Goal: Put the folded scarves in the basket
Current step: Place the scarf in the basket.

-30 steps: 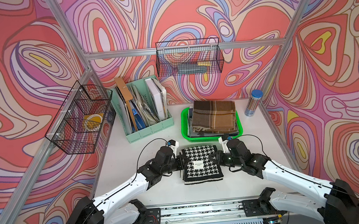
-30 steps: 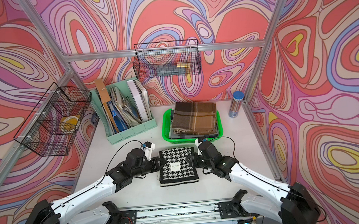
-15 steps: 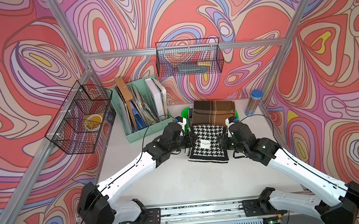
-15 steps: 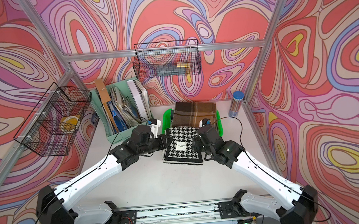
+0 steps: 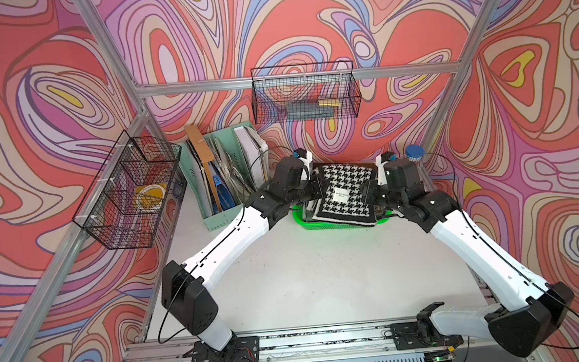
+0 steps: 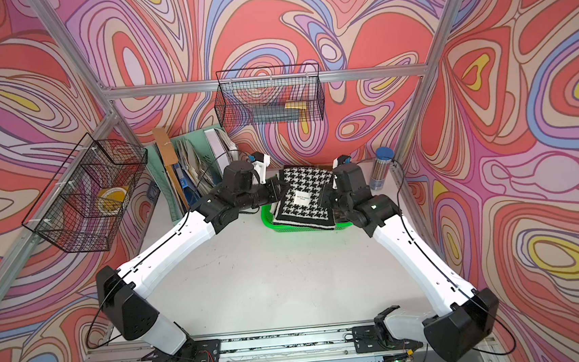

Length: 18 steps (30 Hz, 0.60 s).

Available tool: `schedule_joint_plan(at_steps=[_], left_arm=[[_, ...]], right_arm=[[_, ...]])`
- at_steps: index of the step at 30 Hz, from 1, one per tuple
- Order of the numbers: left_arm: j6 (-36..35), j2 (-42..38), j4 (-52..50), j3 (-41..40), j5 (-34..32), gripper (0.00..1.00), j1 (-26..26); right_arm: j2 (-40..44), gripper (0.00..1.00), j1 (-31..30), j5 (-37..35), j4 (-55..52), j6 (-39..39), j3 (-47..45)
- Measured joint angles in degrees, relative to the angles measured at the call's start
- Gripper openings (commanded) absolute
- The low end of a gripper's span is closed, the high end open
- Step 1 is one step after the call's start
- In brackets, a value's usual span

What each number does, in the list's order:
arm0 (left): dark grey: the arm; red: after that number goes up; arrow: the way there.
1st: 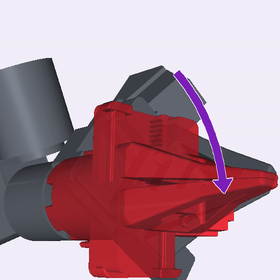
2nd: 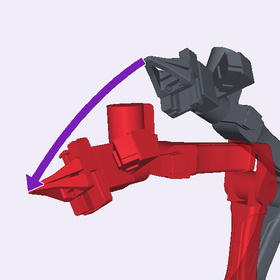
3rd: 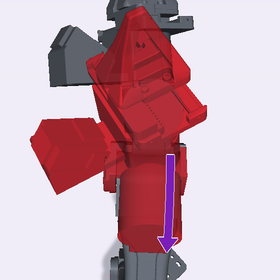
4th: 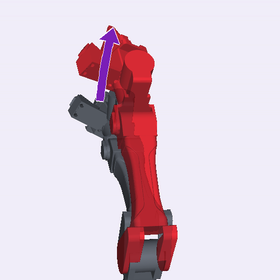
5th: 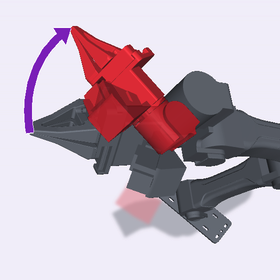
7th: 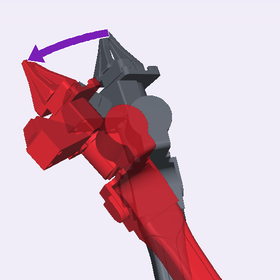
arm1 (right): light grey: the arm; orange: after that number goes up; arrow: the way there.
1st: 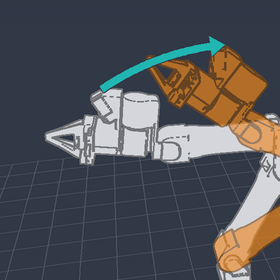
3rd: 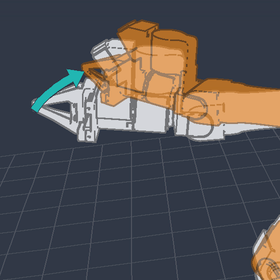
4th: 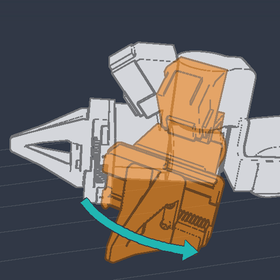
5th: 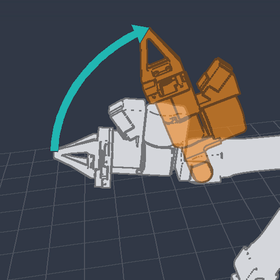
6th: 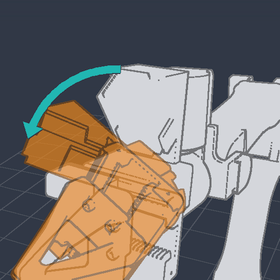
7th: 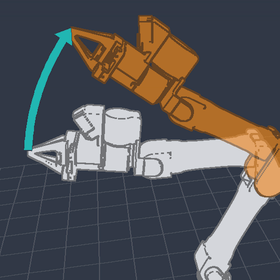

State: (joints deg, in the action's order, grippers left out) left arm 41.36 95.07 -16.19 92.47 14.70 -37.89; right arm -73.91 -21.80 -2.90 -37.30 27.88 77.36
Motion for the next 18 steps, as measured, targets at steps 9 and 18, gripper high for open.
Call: schedule_joint_plan(at_steps=[9, 18], left_arm=[[0.0, 9.1, -2.4, 11.8, 0.6, 0.00, 1.6], [0.5, 16.4, -4.3, 14.8, 1.2, 0.00, 3.5]], right_arm=[[-7.0, 0.00, 4.7, 3.6, 1.8, -2.9, 6.1], [-13.9, 0.00, 9.3, 7.7, 2.2, -3.2, 7.0]])
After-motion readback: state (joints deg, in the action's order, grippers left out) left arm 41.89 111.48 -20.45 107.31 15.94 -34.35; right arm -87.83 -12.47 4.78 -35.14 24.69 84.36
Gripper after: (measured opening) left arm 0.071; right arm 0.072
